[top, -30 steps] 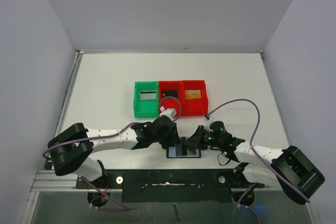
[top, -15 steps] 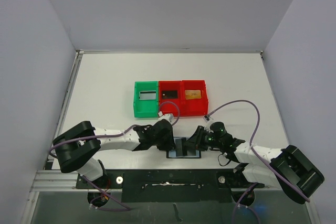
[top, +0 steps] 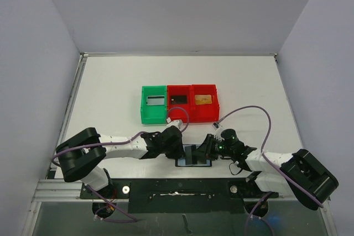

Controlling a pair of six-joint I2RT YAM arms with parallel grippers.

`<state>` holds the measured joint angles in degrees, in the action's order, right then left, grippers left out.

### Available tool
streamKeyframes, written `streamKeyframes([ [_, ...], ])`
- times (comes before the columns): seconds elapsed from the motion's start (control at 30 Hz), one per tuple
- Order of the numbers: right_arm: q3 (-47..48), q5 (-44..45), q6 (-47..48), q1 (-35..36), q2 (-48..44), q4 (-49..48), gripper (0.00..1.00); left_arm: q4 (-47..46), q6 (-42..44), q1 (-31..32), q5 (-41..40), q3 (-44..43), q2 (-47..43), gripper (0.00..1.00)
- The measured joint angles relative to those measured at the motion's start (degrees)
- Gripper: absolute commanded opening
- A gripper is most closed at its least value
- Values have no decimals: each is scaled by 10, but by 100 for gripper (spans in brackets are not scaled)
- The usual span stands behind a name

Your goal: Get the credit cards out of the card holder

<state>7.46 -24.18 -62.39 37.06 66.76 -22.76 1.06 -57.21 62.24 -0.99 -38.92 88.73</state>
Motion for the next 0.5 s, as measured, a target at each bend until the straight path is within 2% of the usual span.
streamKeyframes([
  [0.3,-3,-7,-2,0,19,-37,17,0,-1,0,0,0,0,0],
  [0.5,-10,-9,-14,0,38,-62,5,0,-2,0,0,0,0,0],
])
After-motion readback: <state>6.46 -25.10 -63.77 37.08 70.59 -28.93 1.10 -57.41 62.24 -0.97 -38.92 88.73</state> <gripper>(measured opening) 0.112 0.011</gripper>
